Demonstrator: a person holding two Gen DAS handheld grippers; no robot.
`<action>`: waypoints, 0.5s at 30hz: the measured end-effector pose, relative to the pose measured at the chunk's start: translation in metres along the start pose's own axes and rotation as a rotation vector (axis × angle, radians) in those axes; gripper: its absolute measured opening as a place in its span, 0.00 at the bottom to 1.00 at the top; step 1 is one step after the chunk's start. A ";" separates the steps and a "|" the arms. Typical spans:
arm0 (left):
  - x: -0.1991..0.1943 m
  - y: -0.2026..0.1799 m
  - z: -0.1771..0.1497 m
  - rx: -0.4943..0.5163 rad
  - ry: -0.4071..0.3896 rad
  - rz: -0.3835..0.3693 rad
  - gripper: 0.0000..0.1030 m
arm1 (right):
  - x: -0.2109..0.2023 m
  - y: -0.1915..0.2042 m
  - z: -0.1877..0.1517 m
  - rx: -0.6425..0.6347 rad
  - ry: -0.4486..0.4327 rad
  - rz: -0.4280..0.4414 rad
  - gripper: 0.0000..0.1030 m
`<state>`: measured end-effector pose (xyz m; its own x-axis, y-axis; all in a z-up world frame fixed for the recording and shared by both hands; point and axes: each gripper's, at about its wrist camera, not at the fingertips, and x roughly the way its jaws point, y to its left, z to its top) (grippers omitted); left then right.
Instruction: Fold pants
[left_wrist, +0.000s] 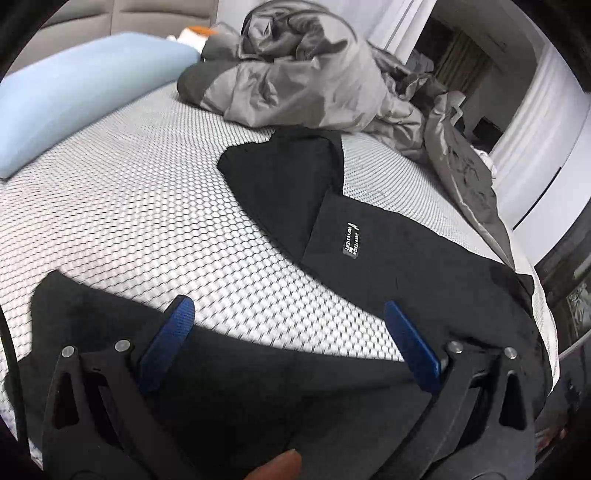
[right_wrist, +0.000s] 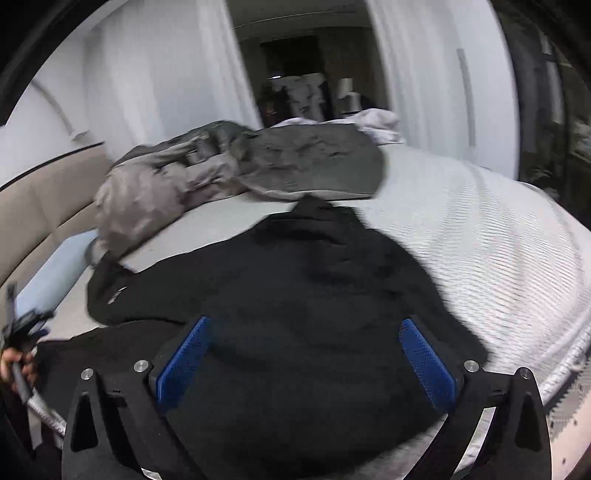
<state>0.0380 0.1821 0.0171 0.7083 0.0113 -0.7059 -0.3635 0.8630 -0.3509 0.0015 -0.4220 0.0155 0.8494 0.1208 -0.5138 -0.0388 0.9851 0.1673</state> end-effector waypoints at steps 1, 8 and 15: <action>0.006 -0.002 0.003 0.000 0.011 0.001 0.99 | 0.007 0.010 0.000 -0.016 0.004 0.011 1.00; 0.085 0.010 0.041 -0.138 0.159 -0.052 0.83 | 0.049 0.048 -0.006 -0.042 0.044 0.051 1.00; 0.141 0.027 0.074 -0.296 0.174 0.000 0.36 | 0.063 0.053 -0.013 -0.074 0.082 0.039 1.00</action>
<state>0.1730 0.2449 -0.0468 0.6039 -0.0972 -0.7911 -0.5409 0.6790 -0.4964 0.0463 -0.3601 -0.0188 0.8009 0.1656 -0.5754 -0.1122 0.9855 0.1275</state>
